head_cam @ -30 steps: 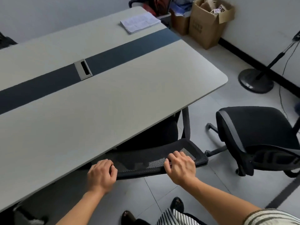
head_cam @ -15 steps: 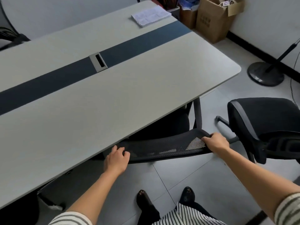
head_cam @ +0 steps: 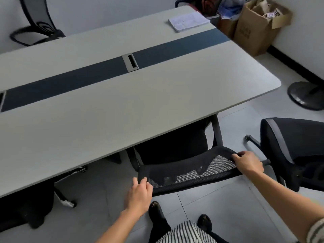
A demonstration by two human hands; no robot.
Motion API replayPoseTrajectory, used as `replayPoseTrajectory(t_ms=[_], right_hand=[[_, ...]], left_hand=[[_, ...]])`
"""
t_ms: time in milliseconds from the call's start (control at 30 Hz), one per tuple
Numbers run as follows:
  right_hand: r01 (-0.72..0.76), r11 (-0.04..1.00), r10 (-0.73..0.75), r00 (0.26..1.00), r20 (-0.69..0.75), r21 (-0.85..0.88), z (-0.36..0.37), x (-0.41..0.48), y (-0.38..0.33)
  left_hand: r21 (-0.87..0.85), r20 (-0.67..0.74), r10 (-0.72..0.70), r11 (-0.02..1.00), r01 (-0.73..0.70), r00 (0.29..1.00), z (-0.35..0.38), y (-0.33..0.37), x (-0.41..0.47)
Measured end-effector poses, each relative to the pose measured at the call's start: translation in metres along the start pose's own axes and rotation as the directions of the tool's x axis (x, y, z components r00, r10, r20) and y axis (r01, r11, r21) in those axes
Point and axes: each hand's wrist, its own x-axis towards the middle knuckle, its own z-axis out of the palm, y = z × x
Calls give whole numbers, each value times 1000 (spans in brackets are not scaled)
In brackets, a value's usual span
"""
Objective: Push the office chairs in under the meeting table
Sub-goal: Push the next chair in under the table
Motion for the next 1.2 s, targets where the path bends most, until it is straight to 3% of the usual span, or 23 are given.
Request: replayPoseTrajectory(t_ms=[100, 200, 300, 567, 833, 1200], right_hand=[[81, 995, -85, 993, -87, -54, -11, 18, -6], [314, 945, -325, 928, -184, -88, -9, 23, -14], [445, 892, -452, 877, -164, -80, -6, 27, -23], [405, 914, -402, 910, -96, 10, -8, 44, -45], [442, 893, -440, 897, -45, 82, 17, 40, -113], [405, 914, -403, 913, -62, 19, 34, 28, -128]], left_hand=[[40, -73, 8, 999, -5, 997, 18, 16, -18], [-62, -164, 47, 996, -57, 985, 36, 13, -33], [-107, -250, 54, 991, -83, 967, 36, 12, -36], [-98, -322, 91, 987, -129, 942, 9, 14, -1], [-121, -310, -60, 992, 23, 949, -34, -18, 50], [-38, -317, 139, 987, -159, 938, -53, -56, 71]])
